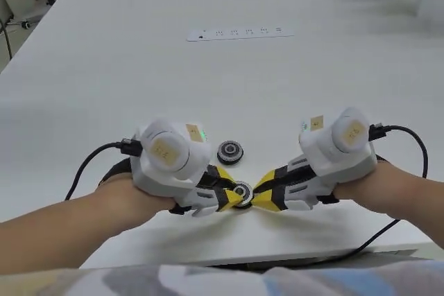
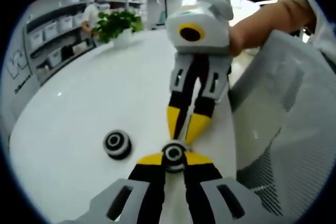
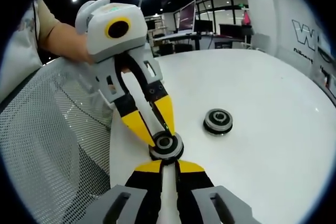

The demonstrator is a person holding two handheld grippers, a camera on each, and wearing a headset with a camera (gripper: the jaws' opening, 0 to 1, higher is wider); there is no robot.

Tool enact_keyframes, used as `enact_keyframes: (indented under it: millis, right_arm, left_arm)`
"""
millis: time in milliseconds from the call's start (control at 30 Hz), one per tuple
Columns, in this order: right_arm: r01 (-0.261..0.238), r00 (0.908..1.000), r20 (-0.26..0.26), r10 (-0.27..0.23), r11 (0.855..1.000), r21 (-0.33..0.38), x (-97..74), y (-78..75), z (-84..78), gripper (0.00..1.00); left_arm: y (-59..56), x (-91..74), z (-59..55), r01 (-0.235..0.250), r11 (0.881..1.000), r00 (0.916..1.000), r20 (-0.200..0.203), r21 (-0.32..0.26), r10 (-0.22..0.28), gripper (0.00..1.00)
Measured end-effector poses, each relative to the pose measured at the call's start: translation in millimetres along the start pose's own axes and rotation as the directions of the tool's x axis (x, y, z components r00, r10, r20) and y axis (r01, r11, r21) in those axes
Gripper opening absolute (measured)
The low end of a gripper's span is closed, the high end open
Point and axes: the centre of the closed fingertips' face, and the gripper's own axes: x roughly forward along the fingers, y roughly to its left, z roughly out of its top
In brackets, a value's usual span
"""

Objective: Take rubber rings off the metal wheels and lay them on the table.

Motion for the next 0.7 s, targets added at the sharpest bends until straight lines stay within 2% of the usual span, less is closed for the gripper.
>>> enact_keyframes:
  millis: [67,200,300,400,500,600,700]
  right_arm:
    - [-0.009,0.9999,0.007,0.009,0.999,0.039,-0.2,-0.5,0.1,0.01]
    - [-0.008,0.9998,0.018,0.006,0.997,0.075,-0.8,-2.7,-0.6,0.00]
    - [-0.018,0.9995,0.028,0.015,0.990,0.136,-1.7,-2.1,-1.1,0.00]
    - [-0.028,0.9988,0.046,0.020,0.979,0.201,-3.3,-2.7,-1.2,0.00]
    - [-0.036,0.9971,0.074,0.017,0.961,0.274,-5.2,-5.2,0.6,0.00]
    - [-0.046,0.9951,0.098,0.015,0.945,0.324,-7.6,-6.3,2.4,0.00]
    - [-0.053,0.9936,0.112,0.014,0.937,0.346,-8.0,-4.3,3.8,0.00]
  left_arm:
    - [0.1,0.2,-0.2,-0.001,1.000,1.0000,0.001,0.000,0.001,0.13]
    - [-0.2,0.3,0.0,-0.003,1.000,1.0000,0.001,0.003,0.003,0.13]
    - [-0.8,0.5,0.1,-0.003,1.000,1.0000,0.001,0.008,0.003,0.13]
    - [-1.4,0.7,0.3,-0.004,1.000,1.0000,0.000,0.013,0.004,0.13]
    - [-1.4,0.7,0.3,-0.007,1.000,1.0000,-0.002,0.017,0.007,0.13]
    - [-1.4,0.7,0.3,-0.010,1.000,1.0000,-0.003,0.016,0.010,0.13]
    - [-1.6,0.6,0.3,-0.011,1.000,0.9999,-0.004,0.016,0.011,0.13]
